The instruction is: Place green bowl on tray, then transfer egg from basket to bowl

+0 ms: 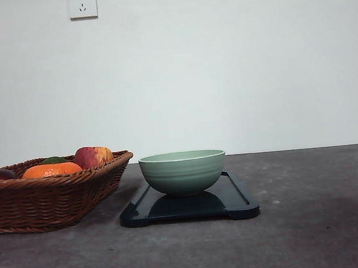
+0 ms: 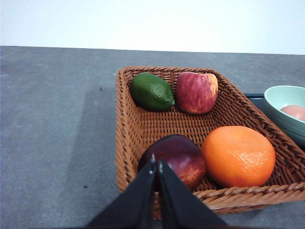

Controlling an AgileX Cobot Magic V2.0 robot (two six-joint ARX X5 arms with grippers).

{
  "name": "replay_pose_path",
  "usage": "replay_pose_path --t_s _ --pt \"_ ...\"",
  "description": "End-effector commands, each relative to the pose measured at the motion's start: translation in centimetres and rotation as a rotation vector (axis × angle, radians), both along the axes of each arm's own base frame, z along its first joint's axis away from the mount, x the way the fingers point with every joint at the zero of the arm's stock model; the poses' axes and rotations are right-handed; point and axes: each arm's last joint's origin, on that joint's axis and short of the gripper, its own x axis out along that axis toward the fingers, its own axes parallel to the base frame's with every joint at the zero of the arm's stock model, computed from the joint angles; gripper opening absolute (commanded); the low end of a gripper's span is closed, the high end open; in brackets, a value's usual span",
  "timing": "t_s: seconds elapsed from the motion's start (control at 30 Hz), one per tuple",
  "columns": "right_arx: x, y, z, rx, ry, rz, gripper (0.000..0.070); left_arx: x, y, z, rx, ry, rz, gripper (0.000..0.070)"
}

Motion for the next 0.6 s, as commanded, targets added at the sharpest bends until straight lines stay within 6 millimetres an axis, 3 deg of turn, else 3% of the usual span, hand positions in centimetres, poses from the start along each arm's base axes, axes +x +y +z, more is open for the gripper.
replay_pose_path --t_s 0.0,0.57 --pt "0.02 -0.01 -0.05 0.011 -0.004 -0.004 0.0015 0.1 0.01 -0.56 0.014 0.007 0.001 0.0" --pt "0.02 -0.01 -0.05 0.011 -0.004 -0.004 0.0015 0.1 0.01 -0.56 0.014 0.007 0.001 0.0"
